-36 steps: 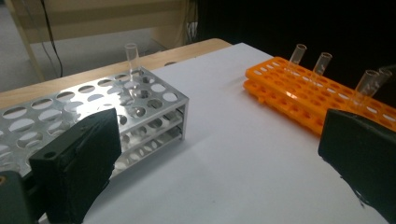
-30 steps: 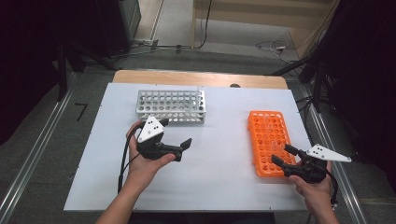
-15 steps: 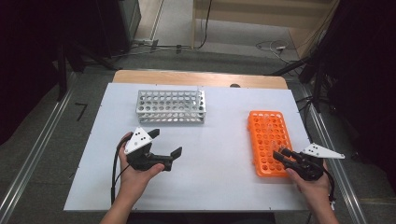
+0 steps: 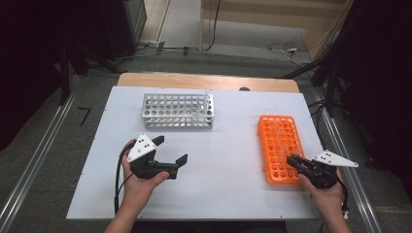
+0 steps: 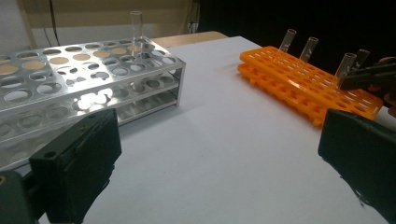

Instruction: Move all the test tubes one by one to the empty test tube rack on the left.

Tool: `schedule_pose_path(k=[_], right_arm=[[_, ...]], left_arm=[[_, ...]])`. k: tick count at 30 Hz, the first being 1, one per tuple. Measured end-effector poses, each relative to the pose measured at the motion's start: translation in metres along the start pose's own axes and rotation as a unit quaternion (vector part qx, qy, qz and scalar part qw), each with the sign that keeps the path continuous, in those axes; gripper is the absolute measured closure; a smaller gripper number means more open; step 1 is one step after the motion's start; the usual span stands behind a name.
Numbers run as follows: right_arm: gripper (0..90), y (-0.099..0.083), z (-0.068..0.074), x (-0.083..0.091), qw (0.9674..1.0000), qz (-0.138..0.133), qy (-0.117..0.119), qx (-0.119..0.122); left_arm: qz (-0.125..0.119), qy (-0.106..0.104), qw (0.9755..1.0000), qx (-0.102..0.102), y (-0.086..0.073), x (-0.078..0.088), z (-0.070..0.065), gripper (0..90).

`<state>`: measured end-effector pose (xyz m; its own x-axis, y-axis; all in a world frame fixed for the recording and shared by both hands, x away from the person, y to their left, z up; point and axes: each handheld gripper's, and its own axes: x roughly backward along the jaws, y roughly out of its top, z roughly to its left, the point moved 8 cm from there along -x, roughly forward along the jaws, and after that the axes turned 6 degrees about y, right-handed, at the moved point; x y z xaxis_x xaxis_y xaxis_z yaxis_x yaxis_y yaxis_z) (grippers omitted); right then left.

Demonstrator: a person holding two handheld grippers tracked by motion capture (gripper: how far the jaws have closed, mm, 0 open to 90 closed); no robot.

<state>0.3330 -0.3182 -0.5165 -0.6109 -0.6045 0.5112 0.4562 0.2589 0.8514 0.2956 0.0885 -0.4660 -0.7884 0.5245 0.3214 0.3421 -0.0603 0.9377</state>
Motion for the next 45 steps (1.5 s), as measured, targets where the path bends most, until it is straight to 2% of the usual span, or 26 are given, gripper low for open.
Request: schedule_pose_path(k=[3, 7, 13, 17, 19, 22, 25, 27, 30, 31, 35, 43, 44, 45], right_arm=[[74.1, 0.004, 0.001, 0.004, 1.0, -0.005, -0.003, -0.004], [74.1, 0.017, 0.007, 0.018, 0.9998, -0.015, -0.015, 0.004], [74.2, 0.027, 0.012, 0.033, 0.9995, -0.026, -0.019, 0.003], [74.3, 0.035, 0.019, 0.042, 0.9993, -0.036, -0.01, 0.004], [74.3, 0.043, 0.028, 0.046, 0.999, -0.043, -0.001, 0.013], [74.3, 0.049, 0.035, 0.046, 0.9988, -0.045, 0.01, 0.017], [74.3, 0.058, 0.052, 0.039, 0.9981, -0.044, 0.032, 0.029], [74.3, 0.06, 0.056, 0.036, 0.9978, -0.043, 0.038, 0.033], [74.3, 0.065, 0.072, 0.022, 0.9967, -0.035, 0.059, 0.044], [74.3, 0.065, 0.072, 0.022, 0.9967, -0.035, 0.059, 0.044], [74.3, 0.069, 0.087, 0.007, 0.995, -0.028, 0.079, 0.055], [74.3, 0.077, 0.117, -0.025, 0.9911, -0.013, 0.109, 0.074], [74.3, 0.078, 0.124, -0.033, 0.9897, -0.01, 0.118, 0.08], [74.3, 0.078, 0.124, -0.033, 0.9897, -0.01, 0.118, 0.08]], left_arm=[[-0.001, 0.0, 1.0, 0.0, 0.0, 0.0, 0.0, 0.0], [-0.002, -0.001, 1.0, 0.001, 0.001, 0.0, -0.001, 0.0], [-0.003, -0.002, 1.0, 0.001, 0.002, 0.0, -0.002, 0.0], [-0.003, -0.003, 1.0, 0.0, 0.003, 0.0, -0.003, 0.0], [-0.003, -0.004, 1.0, 0.001, 0.003, -0.001, -0.003, 0.0], [-0.003, -0.005, 1.0, 0.001, 0.004, -0.001, -0.005, 0.0], [-0.005, -0.007, 1.0, 0.0, 0.006, -0.001, -0.007, 0.0], [-0.007, -0.009, 0.9999, -0.002, 0.007, -0.001, -0.009, 0.0], [-0.009, -0.012, 0.9999, -0.002, 0.01, -0.001, -0.012, 0.0], [-0.01, -0.014, 0.9998, -0.001, 0.01, -0.001, -0.013, 0.0], [-0.012, -0.021, 0.9997, -0.003, 0.013, -0.001, -0.017, 0.0], [-0.02, -0.053, 0.9984, -0.007, 0.021, 0.0, -0.03, 5.6], [-0.021, -0.057, 0.9982, -0.006, 0.021, 0.0, -0.032, 6.7], [-0.022, -0.062, 0.9978, -0.006, 0.022, 0.0, -0.034, 6.7]])
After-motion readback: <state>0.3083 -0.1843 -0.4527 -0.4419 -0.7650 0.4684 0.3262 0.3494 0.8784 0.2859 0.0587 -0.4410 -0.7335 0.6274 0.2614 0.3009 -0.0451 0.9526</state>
